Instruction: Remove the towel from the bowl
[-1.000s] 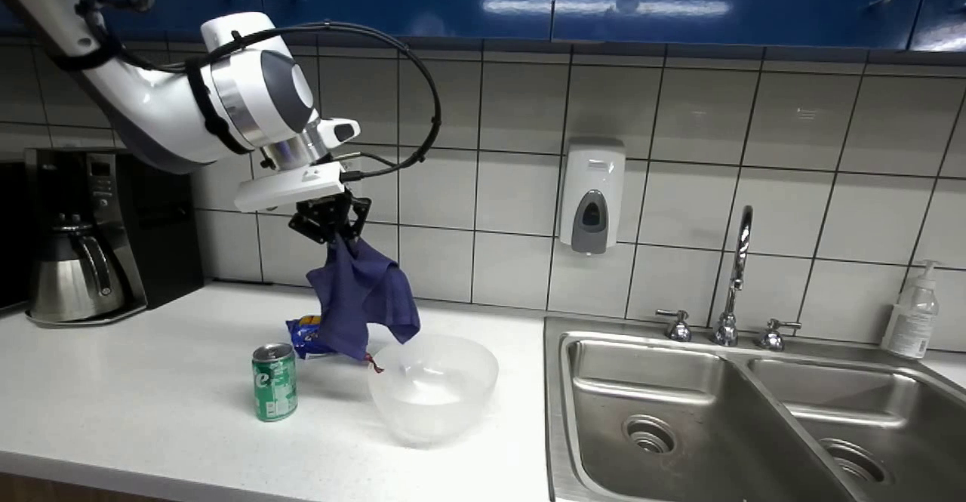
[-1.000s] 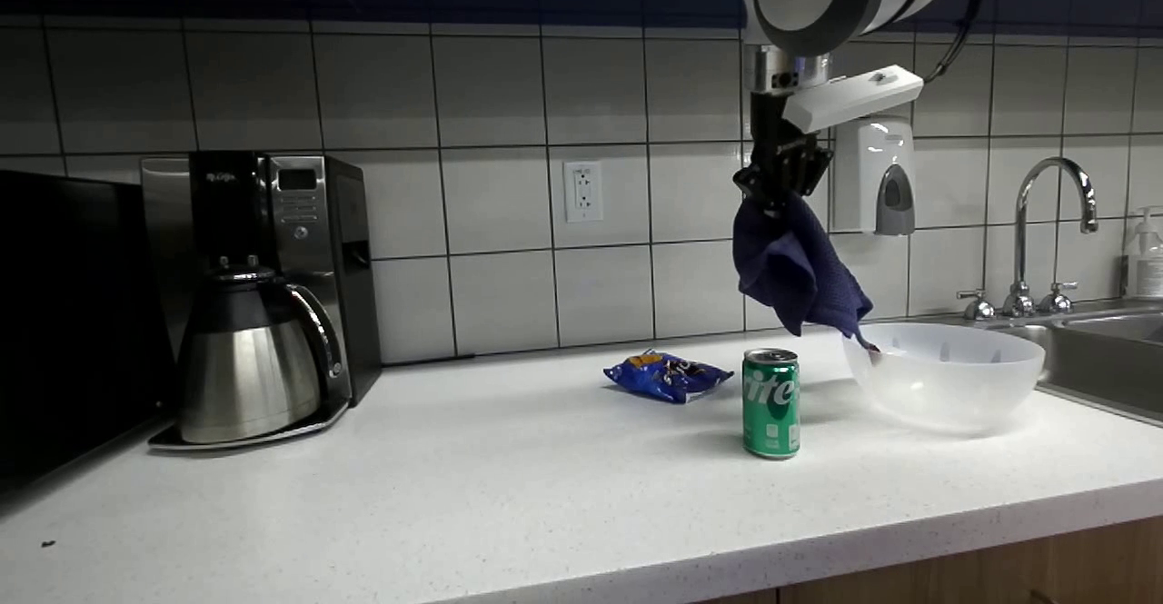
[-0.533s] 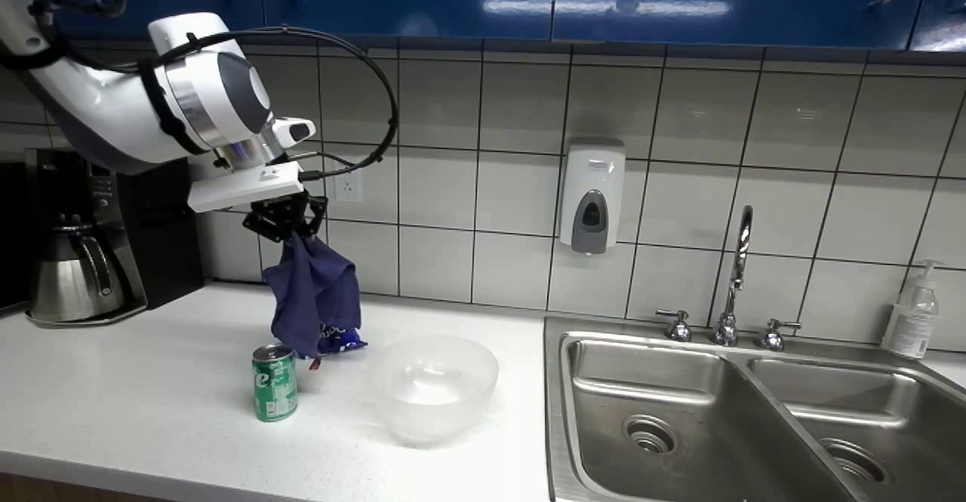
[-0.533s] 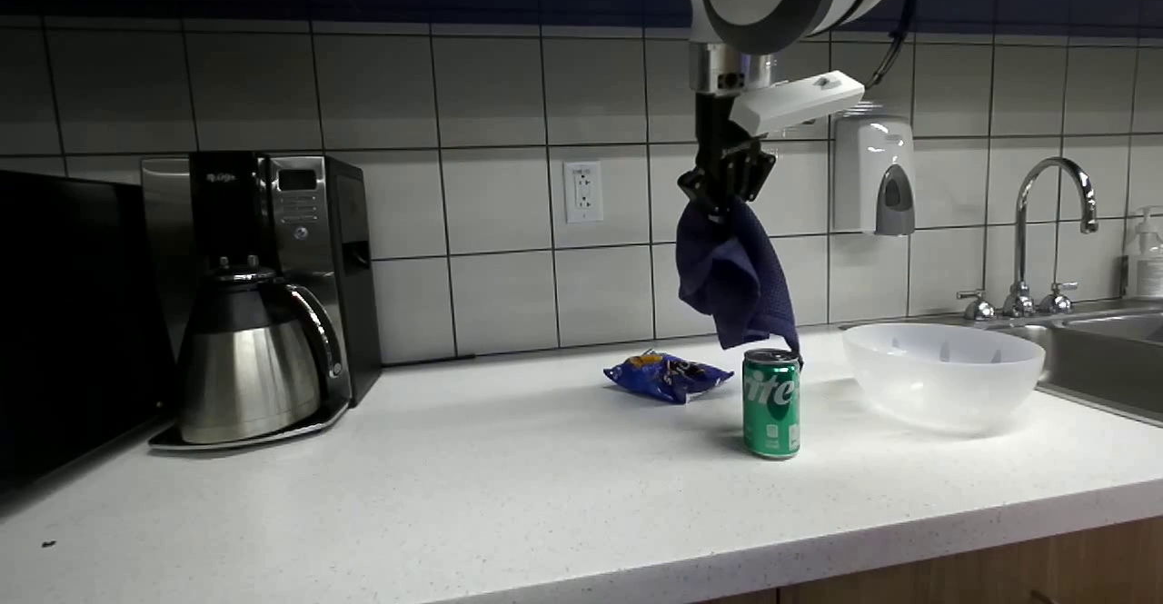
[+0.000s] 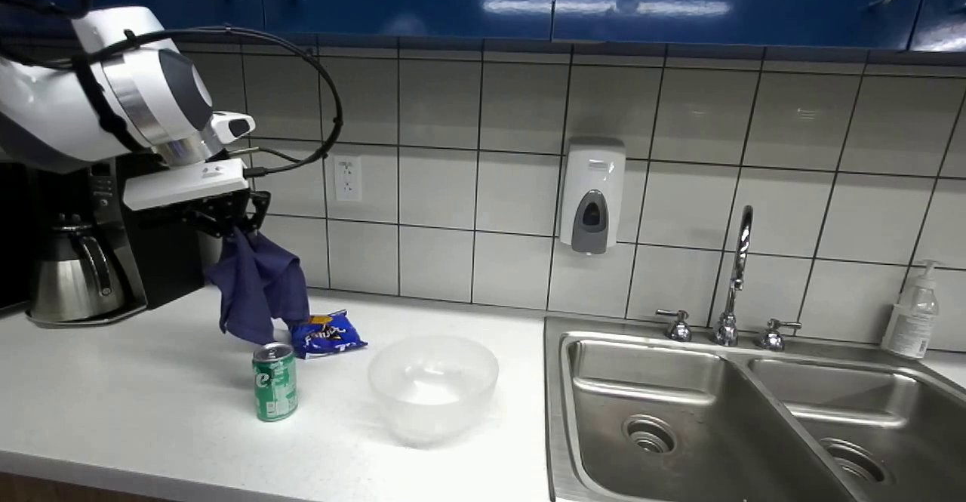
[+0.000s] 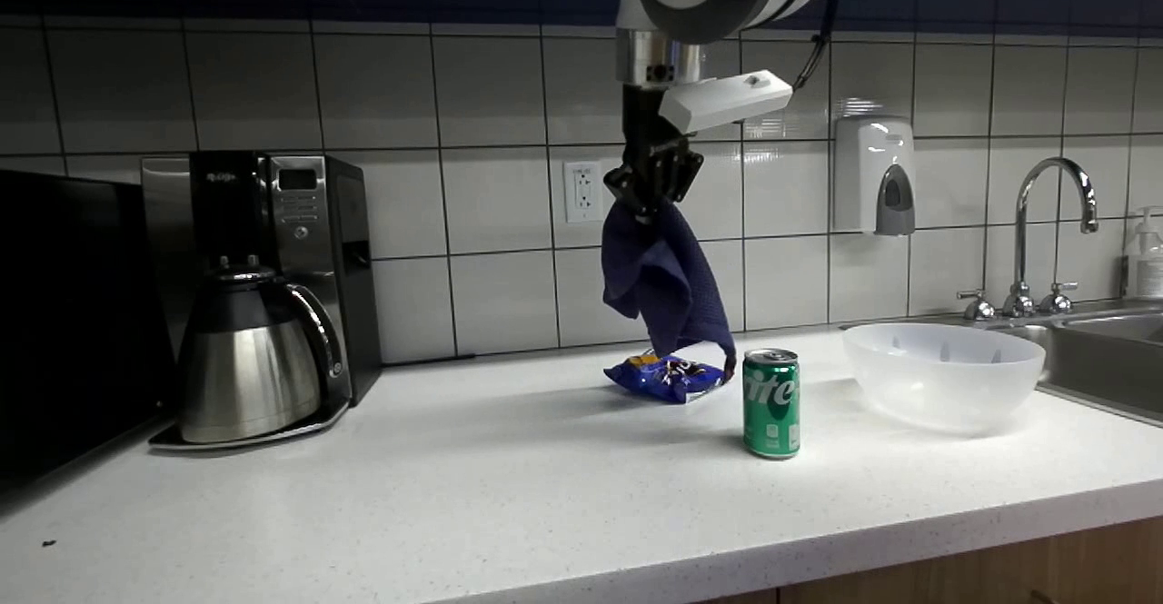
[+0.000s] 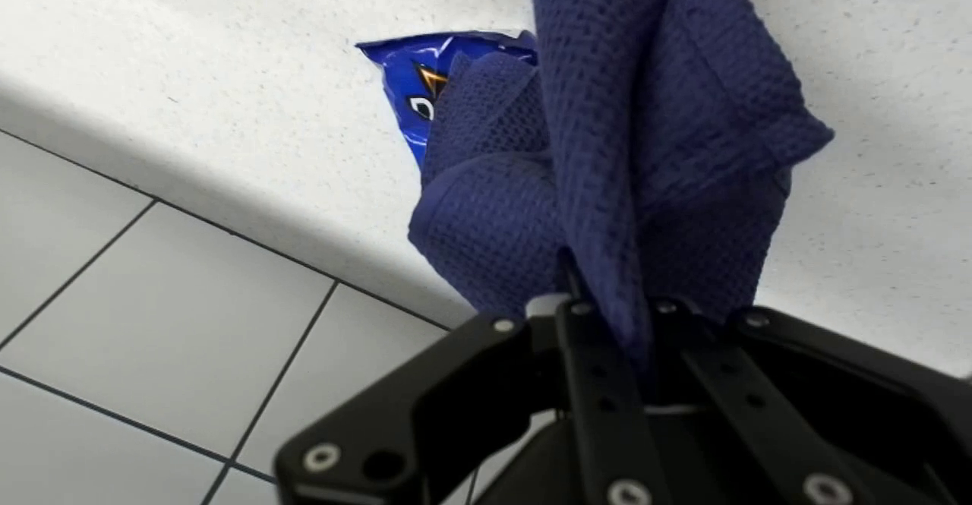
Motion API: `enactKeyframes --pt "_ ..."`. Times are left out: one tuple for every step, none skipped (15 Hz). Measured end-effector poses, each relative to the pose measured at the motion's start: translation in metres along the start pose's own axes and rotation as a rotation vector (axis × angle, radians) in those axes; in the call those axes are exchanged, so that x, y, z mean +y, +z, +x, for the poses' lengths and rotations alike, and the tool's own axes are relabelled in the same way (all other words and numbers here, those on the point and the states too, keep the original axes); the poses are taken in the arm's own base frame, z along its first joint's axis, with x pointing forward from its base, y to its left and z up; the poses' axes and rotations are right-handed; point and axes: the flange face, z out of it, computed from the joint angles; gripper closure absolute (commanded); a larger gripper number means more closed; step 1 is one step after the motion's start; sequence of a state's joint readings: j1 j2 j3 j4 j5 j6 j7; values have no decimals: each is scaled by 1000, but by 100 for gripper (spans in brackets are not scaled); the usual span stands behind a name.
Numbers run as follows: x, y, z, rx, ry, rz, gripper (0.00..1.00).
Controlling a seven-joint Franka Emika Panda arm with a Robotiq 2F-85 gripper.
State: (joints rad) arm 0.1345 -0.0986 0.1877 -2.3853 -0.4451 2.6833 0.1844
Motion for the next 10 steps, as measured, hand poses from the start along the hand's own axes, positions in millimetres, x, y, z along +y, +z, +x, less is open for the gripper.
enactKeyframes --pt "-9 -1 2 4 -10 8 98" --pt "-17 -1 4 6 -16 15 98" --pt "-23 0 5 5 -17 25 98" --pt "-29 2 5 0 -15 35 98" --pt "-34 5 4 -9 -8 45 98" --pt "-37 9 3 -21 1 56 98" --pt "-40 13 1 -34 13 68 98" --pt "-42 18 -1 -49 25 80 98" --pt "-45 23 -3 -66 38 93 98" --pt "-49 29 -6 -88 52 107 98"
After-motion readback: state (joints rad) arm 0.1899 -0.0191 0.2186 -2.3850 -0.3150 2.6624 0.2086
